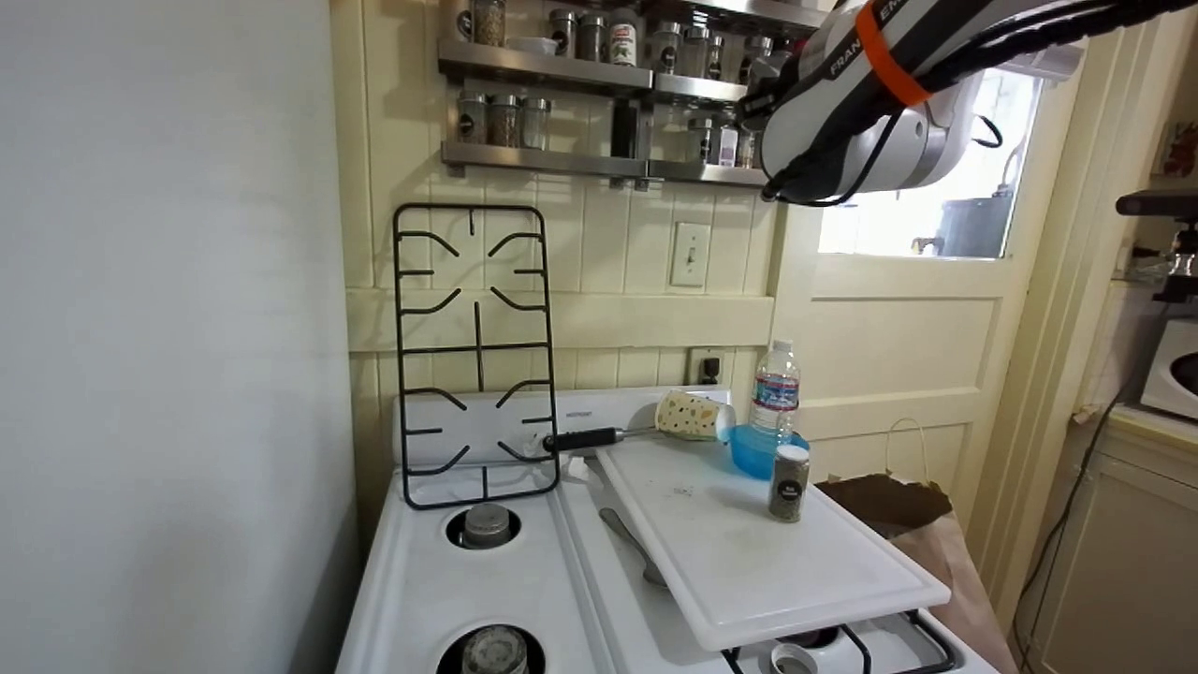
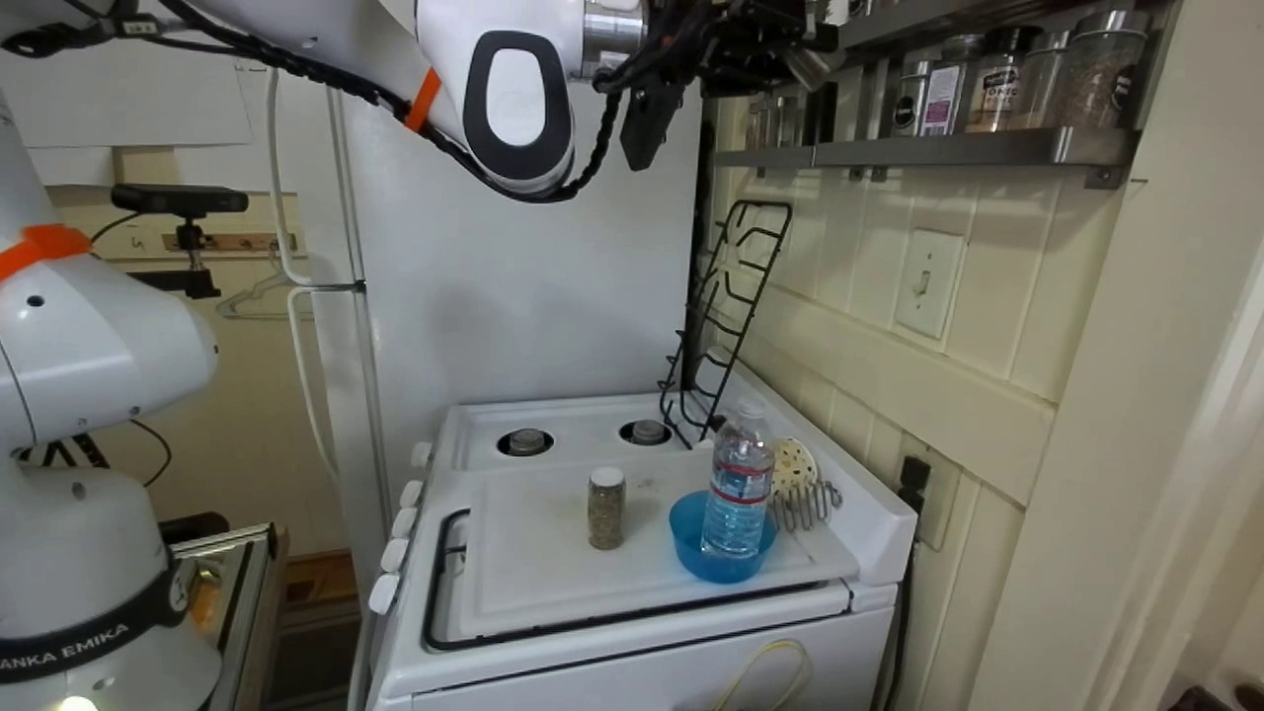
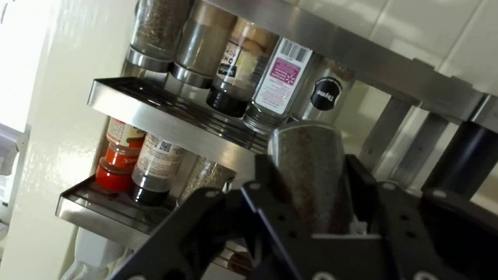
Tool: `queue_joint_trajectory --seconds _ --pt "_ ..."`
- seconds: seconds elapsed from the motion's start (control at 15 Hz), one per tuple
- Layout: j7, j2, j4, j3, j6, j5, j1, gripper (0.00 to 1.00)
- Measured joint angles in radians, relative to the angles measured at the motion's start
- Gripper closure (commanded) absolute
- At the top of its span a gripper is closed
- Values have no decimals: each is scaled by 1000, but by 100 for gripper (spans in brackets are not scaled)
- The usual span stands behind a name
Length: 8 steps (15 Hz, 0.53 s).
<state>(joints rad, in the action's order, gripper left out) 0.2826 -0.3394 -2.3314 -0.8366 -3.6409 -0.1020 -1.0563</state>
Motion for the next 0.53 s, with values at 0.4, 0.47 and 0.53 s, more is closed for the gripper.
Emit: queue_joint_trajectory --seconds 0.4,0.47,0.53 --pt "54 -26 -13 -58 -8 -23 -74 76" --pt "55 -25 -13 -61 -8 -23 -74 76" --pt "57 -24 -13 -73 -8 -25 -82 76"
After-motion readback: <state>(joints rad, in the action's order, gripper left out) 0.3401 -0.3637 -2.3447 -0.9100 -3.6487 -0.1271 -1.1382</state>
